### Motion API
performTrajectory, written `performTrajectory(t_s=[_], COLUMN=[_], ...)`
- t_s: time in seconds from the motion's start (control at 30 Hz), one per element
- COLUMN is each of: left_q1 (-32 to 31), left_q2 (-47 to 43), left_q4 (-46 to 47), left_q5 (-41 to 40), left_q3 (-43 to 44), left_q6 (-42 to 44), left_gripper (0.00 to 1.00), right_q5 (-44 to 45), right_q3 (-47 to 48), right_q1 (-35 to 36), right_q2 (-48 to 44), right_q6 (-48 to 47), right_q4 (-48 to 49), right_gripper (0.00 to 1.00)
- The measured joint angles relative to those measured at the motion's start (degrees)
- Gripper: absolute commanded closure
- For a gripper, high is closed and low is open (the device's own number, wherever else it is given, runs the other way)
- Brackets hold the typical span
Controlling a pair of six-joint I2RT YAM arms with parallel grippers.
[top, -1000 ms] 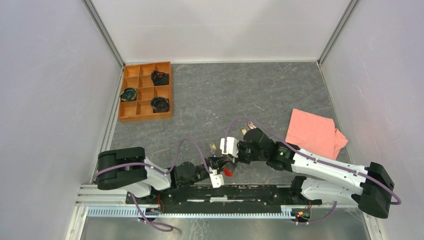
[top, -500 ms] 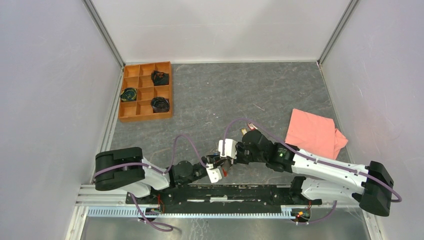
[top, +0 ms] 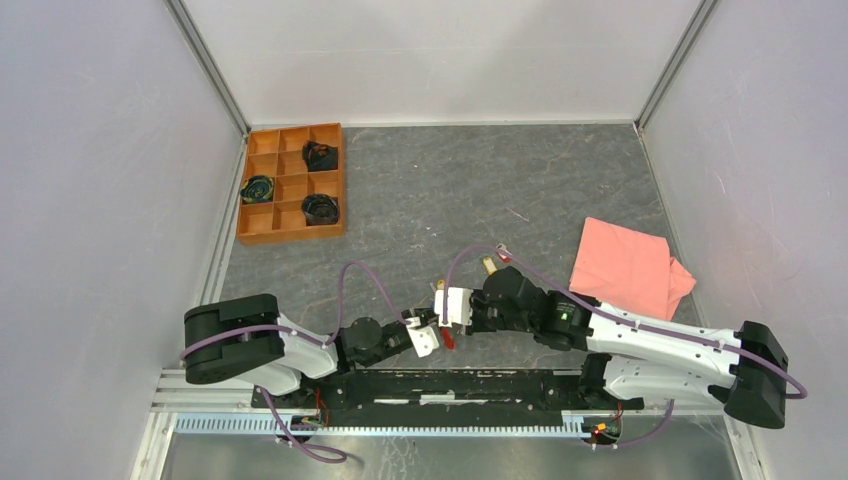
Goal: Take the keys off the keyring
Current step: Place the key at the center of the board.
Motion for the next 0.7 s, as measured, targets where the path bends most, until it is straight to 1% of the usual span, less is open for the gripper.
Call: performTrajectory(t_s=[0.2, 0.37, 0.4, 0.7], left_q1=[0.17, 0.24, 0.35, 0.44], left_q2=[-0.07, -0.94, -1.27, -2.58], left_q4=[-0.13, -1.11, -1.51, -2.62], left_q5=[0.39, 0.28, 0.26, -0.11], left_q3=[0.02, 0.24, 0.28, 0.33], left_q6=[-0.63, -1.20, -1.27, -0.07], left_gripper=[0.82, 0.97, 0.98, 0.98], right_q5=[0.63, 1.31, 1.70, 10.43], right_q3=[0.00, -0.02, -0.02, -0.04], right_q1=[0.81, 1.25, 1.27, 1.62], right_q2=[-0.04, -0.44, -0.48, -1.07], right_q6=[-0.76, -1.49, -1.51, -1.27], right_q4=[0.00, -0.07, -0.07, -0.09], right_gripper=[1.00, 1.00, 1.00, 1.00])
